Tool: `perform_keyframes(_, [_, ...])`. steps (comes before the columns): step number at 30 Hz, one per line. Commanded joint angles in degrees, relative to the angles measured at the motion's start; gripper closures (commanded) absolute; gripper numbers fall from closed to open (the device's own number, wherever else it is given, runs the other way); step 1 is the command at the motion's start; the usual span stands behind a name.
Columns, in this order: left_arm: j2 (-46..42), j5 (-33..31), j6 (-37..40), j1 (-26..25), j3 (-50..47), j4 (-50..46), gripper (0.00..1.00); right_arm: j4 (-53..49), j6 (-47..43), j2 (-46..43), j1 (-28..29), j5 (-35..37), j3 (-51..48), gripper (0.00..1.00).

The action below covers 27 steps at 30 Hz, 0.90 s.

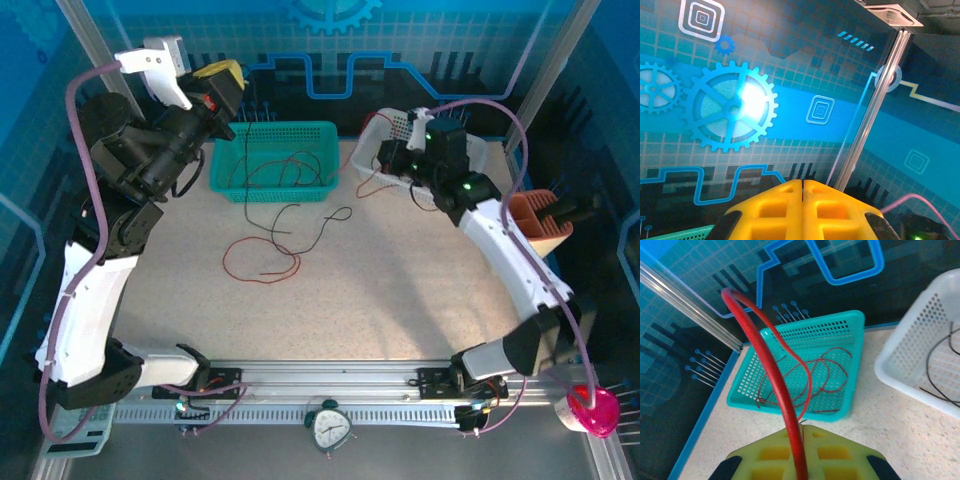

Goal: Untangle the cables

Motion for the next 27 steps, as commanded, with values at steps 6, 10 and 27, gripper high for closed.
perform_keyframes(6, [-5.08,-3.47,3.53,-0.31,-0.97,-0.61,1.00,3.05,0.00,17.69,3.64,-1.74,17.72,1.00])
perform_keyframes(10, [-6.15,-4.02,3.69,-0.34,-1.56,-1.02,1.00,3.46,0.99,28.02,4.54,-3.48,28.13,1.00])
perform_keyframes(27, [-5.47,-4.41,2.29,-0.37,-0.50,-4.55,1.00,13.17,6.85,67.57,6.57,-10.00,62.78,1.00])
